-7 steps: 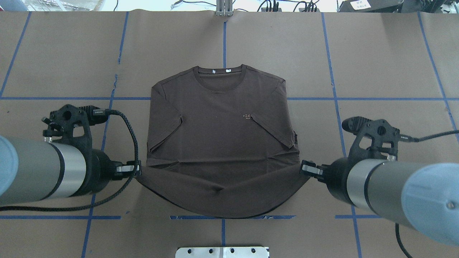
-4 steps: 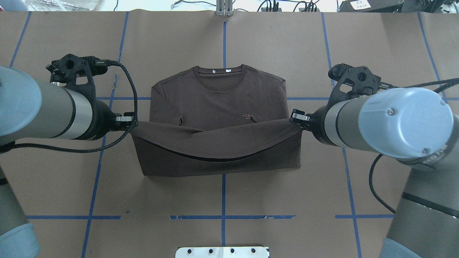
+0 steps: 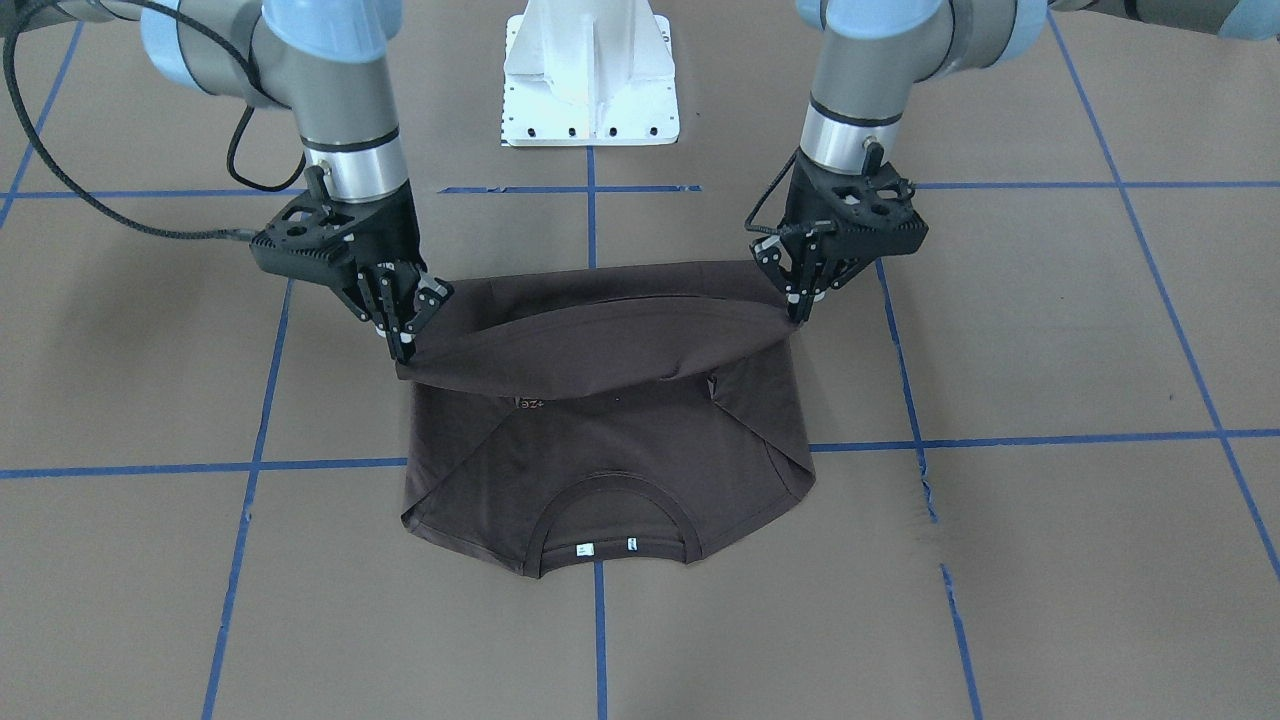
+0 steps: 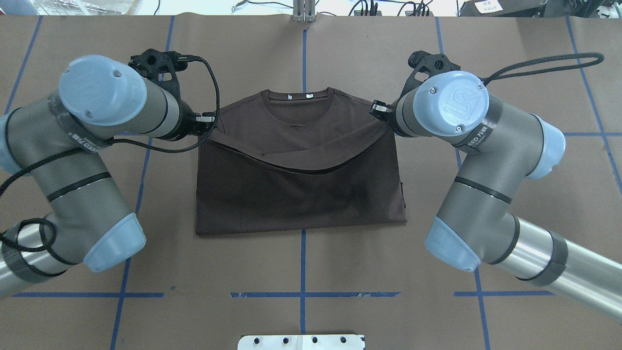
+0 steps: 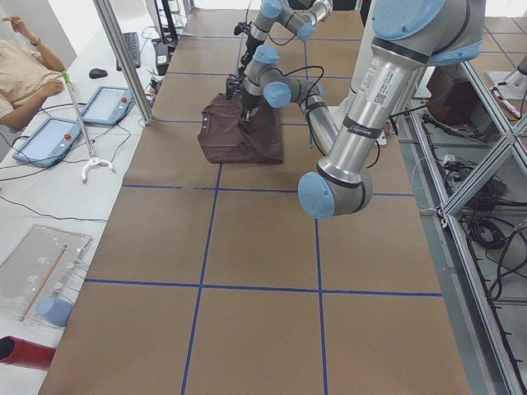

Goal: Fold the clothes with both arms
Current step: 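Lift the hem with both grippers and fold it toward the collar, then lay the hem near the collar and open both grippers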

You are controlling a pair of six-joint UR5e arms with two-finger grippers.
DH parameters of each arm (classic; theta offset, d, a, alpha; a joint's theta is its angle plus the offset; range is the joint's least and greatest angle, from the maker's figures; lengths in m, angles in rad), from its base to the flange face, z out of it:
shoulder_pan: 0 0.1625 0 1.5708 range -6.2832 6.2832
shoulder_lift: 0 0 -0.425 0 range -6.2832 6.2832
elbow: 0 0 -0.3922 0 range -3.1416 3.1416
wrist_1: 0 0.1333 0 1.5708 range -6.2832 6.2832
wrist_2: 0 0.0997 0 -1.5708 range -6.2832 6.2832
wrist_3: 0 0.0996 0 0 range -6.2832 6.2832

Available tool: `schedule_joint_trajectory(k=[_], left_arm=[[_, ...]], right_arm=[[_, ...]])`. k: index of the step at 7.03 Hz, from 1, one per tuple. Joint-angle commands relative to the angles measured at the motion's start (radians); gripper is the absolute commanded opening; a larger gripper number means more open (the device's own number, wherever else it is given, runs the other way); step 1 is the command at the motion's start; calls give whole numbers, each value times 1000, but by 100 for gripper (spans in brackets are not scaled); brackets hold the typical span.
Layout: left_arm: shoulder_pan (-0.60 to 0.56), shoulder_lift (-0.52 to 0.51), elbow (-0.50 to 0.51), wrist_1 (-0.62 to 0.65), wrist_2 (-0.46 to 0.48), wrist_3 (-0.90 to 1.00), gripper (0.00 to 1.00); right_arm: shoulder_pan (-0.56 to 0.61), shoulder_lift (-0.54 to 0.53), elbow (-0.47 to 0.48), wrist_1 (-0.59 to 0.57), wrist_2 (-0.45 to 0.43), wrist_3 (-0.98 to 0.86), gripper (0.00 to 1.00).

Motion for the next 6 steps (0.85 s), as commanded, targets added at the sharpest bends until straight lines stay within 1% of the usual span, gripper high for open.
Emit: schedule_joint_trajectory(k=[1, 2, 4, 6], left_arm=[[-21, -43, 230, -190, 4, 19, 0], [-21, -49, 275, -211, 5, 19, 0], [-22, -54, 329, -239, 25, 21, 0], [-22, -83, 384, -262, 25, 19, 0]], right_arm=[[43, 33, -156, 84, 2, -22, 0], [48, 59, -228, 118, 2, -23, 0], [46, 108, -363, 196, 0, -25, 0], [45, 109, -387, 202, 0, -26, 0]])
